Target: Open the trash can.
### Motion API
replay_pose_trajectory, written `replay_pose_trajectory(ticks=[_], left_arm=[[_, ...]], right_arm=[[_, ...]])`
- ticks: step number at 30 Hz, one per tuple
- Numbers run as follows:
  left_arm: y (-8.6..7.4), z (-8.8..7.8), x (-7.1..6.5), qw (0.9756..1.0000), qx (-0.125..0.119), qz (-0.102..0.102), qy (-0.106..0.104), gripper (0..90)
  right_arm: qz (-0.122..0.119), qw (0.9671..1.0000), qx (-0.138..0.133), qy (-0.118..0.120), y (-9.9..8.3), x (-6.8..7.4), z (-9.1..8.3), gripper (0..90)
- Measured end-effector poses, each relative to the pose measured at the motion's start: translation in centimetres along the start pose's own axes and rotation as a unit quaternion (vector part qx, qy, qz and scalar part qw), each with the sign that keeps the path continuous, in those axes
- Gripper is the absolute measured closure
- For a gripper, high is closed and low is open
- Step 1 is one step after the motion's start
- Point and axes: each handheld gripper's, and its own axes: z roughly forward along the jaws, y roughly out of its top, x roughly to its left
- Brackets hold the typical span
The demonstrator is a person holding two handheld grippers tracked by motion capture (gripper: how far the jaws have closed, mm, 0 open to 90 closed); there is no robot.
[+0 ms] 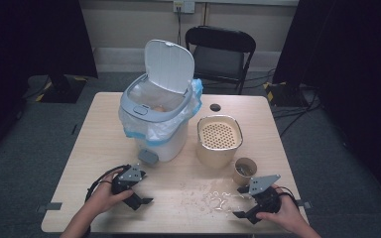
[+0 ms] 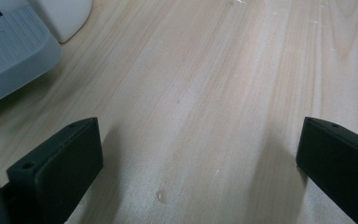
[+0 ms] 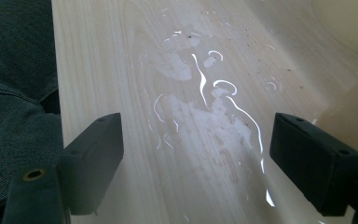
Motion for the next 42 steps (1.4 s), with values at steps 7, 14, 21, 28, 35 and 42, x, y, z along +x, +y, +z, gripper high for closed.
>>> replay_pose_trajectory(ticks=[7,14,21,28,35,42], left_arm=[[0.0,0.0,0.0,1.0,-0.001,0.0,0.0,0.0],[0.0,0.0,0.0,1.0,0.0,0.0,-0.001,0.0],[0.0,0.0,0.0,1.0,0.0,0.001,-0.001,0.0],[0.0,0.0,0.0,1.0,0.0,0.001,-0.001,0.0],[0.0,0.0,0.0,1.0,0.0,0.002,-0.001,0.0],[0.0,0.0,0.0,1.0,0.0,0.001,-0.001,0.0]], right_arm=[[0.012,0.9998,-0.003,-0.014,-0.8,-0.5,-0.9,16.8],[0.033,0.9986,-0.022,-0.034,-1.7,-1.1,-1.8,16.3],[0.057,0.9959,-0.044,-0.055,-2.5,-1.8,-2.5,15.9],[0.078,0.991,-0.064,-0.088,-3.1,-2.7,-2.6,15.9],[0.095,0.9857,-0.08,-0.114,-3.2,-3.9,-2.5,15.1],[0.104,0.9815,-0.1,-0.126,-3.2,-4.9,-1.7,14.1]])
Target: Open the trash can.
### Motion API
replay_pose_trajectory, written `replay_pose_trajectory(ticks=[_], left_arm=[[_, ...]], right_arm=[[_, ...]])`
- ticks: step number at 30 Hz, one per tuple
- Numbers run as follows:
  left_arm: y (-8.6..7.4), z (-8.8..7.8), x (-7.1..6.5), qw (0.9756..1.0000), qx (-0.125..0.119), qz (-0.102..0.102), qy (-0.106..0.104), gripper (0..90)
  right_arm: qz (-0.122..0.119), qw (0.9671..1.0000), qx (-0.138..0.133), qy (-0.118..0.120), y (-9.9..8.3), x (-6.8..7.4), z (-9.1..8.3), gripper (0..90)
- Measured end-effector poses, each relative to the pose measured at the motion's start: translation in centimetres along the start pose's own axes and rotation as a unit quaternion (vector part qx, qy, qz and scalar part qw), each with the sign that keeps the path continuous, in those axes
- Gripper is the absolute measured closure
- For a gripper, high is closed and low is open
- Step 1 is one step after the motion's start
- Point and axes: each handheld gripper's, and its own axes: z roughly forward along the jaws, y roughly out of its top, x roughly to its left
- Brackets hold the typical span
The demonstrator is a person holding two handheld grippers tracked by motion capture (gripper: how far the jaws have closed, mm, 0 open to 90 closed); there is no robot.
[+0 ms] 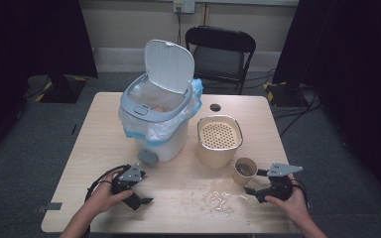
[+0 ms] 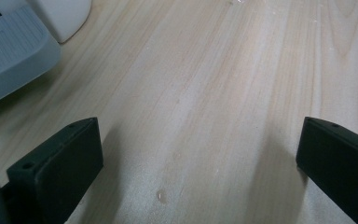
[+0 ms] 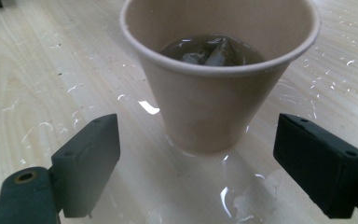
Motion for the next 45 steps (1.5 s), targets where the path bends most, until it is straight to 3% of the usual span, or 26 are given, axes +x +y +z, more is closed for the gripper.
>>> replay_pose_trajectory(ticks=[8,16,37,45], left_arm=[[0.0,0.0,0.0,1.0,0.0,0.0,0.0,0.0],[0.0,0.0,0.0,1.0,0.0,0.0,0.0,0.0],[0.0,0.0,0.0,1.0,0.0,0.0,0.0,0.0],[0.0,0.0,0.0,1.0,-0.001,-0.001,0.0,0.0]], right_arm=[[-0.008,0.9998,-0.016,-0.008,0.5,-0.3,0.9,15.7],[-0.018,0.9993,-0.032,-0.001,0.8,-0.3,1.9,17.3],[-0.011,0.998,-0.059,0.02,1.2,-1.0,3.3,24.4],[-0.01,0.9976,-0.066,0.017,1.3,-0.9,3.4,27.1]])
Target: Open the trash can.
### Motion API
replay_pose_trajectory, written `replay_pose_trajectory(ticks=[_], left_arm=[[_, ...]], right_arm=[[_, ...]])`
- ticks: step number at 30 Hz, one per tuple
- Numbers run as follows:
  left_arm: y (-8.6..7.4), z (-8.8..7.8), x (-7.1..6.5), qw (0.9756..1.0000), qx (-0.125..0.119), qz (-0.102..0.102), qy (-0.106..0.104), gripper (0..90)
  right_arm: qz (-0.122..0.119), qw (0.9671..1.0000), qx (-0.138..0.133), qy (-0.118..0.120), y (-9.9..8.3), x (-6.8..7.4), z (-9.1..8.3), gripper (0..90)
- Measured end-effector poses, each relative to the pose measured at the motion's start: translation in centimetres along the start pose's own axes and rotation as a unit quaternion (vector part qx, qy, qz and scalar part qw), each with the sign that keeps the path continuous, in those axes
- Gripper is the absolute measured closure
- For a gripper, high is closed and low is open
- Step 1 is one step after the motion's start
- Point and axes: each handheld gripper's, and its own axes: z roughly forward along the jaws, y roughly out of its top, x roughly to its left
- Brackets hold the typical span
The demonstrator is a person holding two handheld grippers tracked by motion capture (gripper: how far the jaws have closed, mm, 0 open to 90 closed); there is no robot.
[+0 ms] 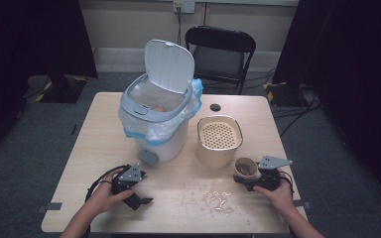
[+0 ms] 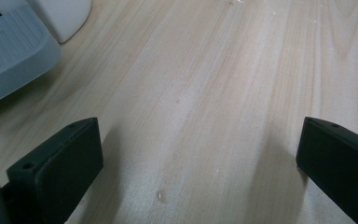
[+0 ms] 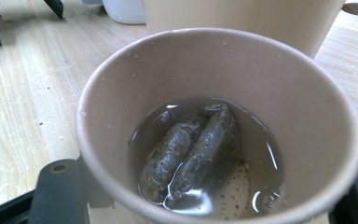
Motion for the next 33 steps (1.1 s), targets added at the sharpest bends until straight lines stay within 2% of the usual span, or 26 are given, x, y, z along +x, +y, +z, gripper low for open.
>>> replay_pose_trajectory(ticks=[9,13,25,33], left_arm=[[0.0,0.0,0.0,1.0,0.0,0.0,0.0,0.0],[0.0,0.0,0.0,1.0,-0.001,0.0,0.0,0.0],[0.0,0.0,0.0,1.0,0.001,0.0,0.0,0.0],[0.0,0.0,0.0,1.0,0.0,0.0,0.0,0.0]], right_arm=[[-0.009,0.9999,0.005,-0.013,0.1,-0.2,-0.6,30.3],[-0.005,0.9998,0.007,-0.018,0.3,-0.4,-1.0,30.6],[-0.004,0.9992,0.007,-0.04,2.4,-1.6,-1.8,31.5],[-0.006,0.999,0.013,-0.043,3.5,-2.3,-1.9,32.3]])
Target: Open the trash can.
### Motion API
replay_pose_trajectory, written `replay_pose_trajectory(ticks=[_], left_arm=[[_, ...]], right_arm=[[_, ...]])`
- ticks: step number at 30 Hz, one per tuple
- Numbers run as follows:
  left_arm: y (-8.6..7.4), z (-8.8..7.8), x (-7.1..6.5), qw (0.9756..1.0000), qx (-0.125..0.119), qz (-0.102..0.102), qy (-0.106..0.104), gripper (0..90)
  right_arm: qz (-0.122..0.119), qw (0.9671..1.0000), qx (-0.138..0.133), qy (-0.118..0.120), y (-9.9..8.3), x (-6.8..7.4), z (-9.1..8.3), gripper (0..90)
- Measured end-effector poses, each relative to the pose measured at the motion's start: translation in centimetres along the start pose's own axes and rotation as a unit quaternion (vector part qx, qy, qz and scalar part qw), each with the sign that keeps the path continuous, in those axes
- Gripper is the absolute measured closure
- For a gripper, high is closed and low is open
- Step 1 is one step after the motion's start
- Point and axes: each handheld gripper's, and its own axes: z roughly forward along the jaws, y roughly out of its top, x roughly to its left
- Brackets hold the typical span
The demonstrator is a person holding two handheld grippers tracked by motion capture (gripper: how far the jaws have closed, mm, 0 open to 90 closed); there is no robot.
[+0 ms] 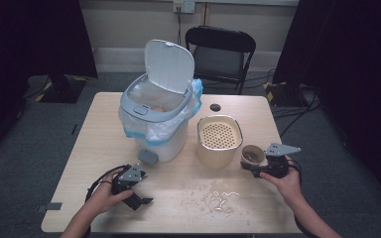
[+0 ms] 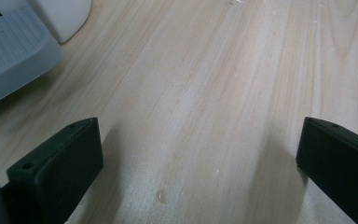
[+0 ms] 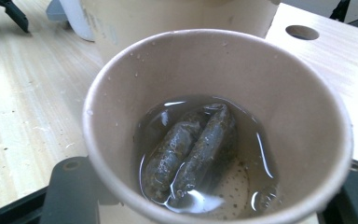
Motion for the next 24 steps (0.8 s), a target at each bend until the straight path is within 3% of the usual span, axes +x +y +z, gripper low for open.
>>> replay_pose_trajectory(ticks=[24], left_arm=[[0.0,0.0,0.0,1.0,0.003,0.002,0.003,0.0]], right_arm=[[0.012,0.9998,-0.01,-0.012,3.7,-3.0,-0.7,33.1]])
